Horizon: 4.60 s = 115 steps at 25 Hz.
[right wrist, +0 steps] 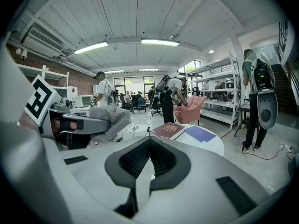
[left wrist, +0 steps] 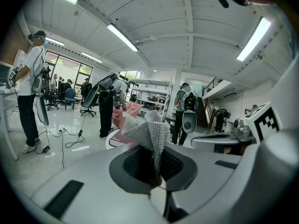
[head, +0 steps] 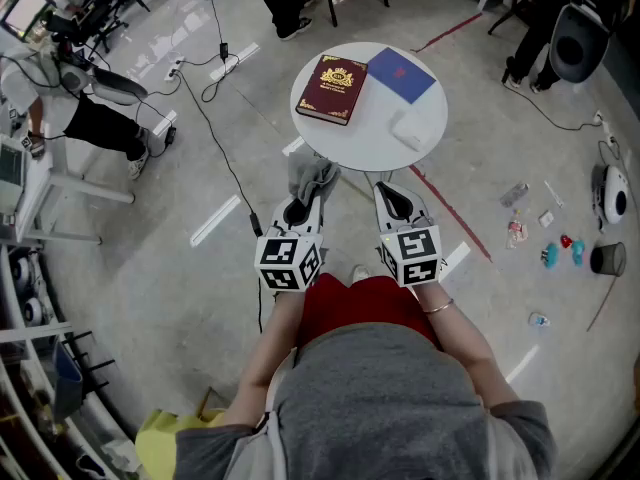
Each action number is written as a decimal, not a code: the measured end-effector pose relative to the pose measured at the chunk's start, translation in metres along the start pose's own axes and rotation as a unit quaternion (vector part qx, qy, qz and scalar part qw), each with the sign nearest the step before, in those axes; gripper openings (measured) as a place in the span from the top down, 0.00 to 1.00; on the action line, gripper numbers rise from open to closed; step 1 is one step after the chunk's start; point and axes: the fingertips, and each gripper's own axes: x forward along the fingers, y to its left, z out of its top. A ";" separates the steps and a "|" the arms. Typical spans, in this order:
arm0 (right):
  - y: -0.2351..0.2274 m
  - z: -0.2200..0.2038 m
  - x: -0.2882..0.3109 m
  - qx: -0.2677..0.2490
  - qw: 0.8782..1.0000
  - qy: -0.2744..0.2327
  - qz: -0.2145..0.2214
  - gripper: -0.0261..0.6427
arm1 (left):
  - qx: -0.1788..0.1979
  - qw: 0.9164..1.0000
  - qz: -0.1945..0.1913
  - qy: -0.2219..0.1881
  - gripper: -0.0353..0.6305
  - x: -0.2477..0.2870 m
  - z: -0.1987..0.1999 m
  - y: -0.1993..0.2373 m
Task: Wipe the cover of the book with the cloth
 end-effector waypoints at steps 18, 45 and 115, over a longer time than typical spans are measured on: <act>-0.026 0.009 -0.003 0.002 1.000 -0.029 -0.004 0.92 | 0.018 1.000 0.004 -0.007 0.91 0.020 0.009 -0.008; -0.092 0.047 0.115 0.056 0.996 -0.033 -0.059 0.92 | 0.045 0.999 0.016 0.016 0.91 0.149 0.053 0.084; -0.136 -0.021 0.360 0.143 0.960 0.191 -0.144 0.92 | 0.119 0.926 -0.198 0.299 0.91 0.462 0.006 0.154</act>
